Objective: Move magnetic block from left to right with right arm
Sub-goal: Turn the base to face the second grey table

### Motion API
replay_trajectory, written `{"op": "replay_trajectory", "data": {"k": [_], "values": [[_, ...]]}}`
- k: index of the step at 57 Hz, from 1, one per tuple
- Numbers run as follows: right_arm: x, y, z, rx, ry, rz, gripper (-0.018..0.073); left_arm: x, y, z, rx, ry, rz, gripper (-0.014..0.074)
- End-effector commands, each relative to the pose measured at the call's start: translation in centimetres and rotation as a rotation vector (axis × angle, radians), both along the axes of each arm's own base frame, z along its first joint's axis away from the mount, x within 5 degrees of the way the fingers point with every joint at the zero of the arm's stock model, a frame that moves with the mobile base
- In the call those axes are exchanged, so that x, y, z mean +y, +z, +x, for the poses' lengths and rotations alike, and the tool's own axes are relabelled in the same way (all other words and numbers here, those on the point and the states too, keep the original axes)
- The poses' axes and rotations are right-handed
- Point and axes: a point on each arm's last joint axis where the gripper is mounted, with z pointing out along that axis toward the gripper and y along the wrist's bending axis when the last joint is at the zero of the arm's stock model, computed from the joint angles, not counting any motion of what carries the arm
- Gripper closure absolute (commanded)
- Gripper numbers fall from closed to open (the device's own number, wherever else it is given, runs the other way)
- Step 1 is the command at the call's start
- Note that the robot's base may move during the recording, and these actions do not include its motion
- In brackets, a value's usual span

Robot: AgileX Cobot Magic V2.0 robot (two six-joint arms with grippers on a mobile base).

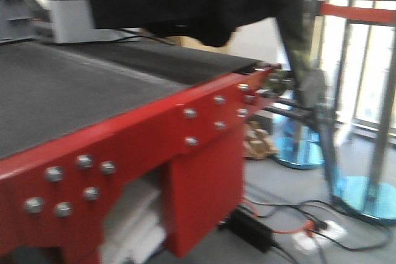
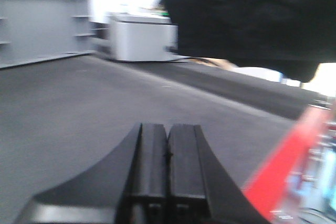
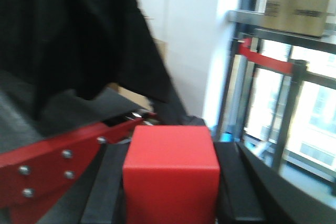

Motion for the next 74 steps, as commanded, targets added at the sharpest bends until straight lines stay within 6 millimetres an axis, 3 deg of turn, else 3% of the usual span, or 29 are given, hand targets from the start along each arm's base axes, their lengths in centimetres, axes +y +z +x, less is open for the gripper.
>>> {"op": "replay_trajectory", "data": {"k": [1,74], "values": [[-0.02,1.63,-0.09,-0.102,-0.005,-0.017,0.0253,0.11,0.55,-0.15,-0.090,0.010,-0.009,0.0722],[-0.02,1.63,-0.09,-0.102,-0.005,-0.017,0.0253,0.11,0.55,-0.15,-0.090,0.010,-0.009,0.0722]]}}
